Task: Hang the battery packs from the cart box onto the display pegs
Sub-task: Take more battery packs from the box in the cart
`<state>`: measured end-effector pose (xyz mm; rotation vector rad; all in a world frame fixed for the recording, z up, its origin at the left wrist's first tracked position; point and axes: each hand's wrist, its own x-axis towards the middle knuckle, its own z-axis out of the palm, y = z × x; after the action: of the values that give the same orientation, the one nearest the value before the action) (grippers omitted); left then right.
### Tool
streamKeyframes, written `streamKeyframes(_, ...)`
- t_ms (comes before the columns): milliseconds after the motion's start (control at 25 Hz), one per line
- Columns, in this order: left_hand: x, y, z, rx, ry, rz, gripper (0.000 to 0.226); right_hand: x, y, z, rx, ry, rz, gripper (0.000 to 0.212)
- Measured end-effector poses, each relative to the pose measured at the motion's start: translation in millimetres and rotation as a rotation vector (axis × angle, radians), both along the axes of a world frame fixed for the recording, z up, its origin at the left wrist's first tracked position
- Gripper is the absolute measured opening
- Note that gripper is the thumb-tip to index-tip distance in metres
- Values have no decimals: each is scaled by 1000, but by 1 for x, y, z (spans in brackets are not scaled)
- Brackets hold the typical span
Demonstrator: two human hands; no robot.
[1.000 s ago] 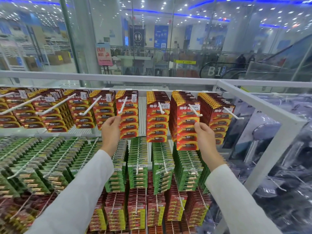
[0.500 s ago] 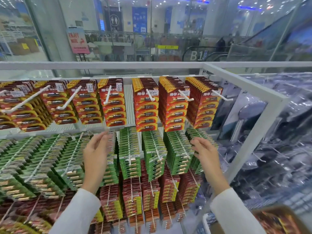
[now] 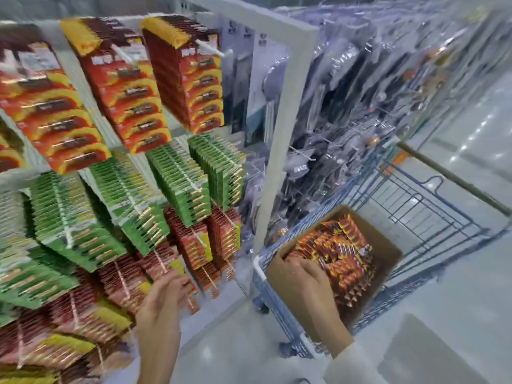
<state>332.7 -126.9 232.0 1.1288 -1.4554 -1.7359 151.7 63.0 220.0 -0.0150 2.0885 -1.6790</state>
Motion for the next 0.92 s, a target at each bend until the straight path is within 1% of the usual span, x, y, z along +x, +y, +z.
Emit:
streamKeyframes(80,-29,29,-21,39,-48,-96,17,-12,32,-11,22,-23,-104,13)
streamKeyframes(200,-80,72,-45,82,-107,-212,17,-36,79,-32,46,-96,-163,10)
streamKeyframes(280,-112,96,-51,102,-126,-253,17,-52,104,-46,82,-125,-168,26)
streamKeyframes(320,-130,111,-54,104,-141,-268,15,-63,119,-53,90,-127,-166,28)
streamKeyframes(400,-166,141,-61,116,-168,-304,13,-86,147,-65,97,-146,-165,20)
streamKeyframes(480,-202,168,-73,143,-201,-313,15,-110,174,-80,113,-179,-158,10)
streamKeyframes(560,-235,190,-84,155,-244,-337,16,-129,197,-89,122,-216,-156,6)
streamKeyframes(720,-298,222,-106,136,-342,-445,13,-168,231,-101,110,-276,-210,12)
streamKeyframes(840,-349,233,-118,72,-416,-563,15,-189,247,-112,118,-306,-249,13)
streamKeyframes(920,-390,235,-124,7,-463,-657,16,-195,251,-115,109,-342,-291,19)
